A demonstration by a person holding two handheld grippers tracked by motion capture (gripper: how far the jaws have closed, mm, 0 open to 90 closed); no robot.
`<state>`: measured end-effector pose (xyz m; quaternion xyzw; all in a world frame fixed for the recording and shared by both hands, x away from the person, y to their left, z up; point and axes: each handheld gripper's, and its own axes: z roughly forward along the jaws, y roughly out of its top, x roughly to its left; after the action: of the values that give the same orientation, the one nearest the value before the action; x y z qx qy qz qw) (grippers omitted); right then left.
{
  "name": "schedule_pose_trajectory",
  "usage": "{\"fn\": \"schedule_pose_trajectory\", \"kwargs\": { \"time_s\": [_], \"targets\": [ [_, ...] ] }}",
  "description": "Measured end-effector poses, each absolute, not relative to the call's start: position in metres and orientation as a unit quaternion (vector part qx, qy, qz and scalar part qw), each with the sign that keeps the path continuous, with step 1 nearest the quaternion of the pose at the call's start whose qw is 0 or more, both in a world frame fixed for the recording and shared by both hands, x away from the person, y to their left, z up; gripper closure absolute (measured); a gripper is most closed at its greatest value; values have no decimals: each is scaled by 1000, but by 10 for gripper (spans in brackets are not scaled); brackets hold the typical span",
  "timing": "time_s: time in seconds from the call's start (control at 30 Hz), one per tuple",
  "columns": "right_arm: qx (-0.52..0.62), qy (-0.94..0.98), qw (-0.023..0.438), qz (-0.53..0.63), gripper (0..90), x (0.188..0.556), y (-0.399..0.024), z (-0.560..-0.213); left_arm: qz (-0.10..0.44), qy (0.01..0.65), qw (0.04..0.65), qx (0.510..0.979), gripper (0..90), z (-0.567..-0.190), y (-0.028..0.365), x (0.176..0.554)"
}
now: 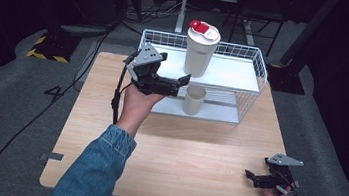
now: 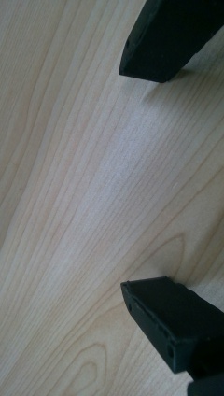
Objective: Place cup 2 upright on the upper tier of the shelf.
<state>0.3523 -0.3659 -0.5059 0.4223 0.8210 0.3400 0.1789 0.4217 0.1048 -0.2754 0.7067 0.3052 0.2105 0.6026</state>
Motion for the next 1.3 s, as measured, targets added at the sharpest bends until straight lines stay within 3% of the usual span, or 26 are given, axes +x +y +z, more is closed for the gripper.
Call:
{"fn": "schedule_pose_trajectory", "kwargs": {
  "time_s": [0.5, 1.3],
  "targets": [
    [422, 821, 178, 340, 2, 353, -366, -506, 218, 311, 583, 718, 0, -287, 149, 370],
    [423, 821, 178, 341, 2, 352, -366, -506, 200, 331, 552, 739, 0, -346, 199, 324]
  ]
}}
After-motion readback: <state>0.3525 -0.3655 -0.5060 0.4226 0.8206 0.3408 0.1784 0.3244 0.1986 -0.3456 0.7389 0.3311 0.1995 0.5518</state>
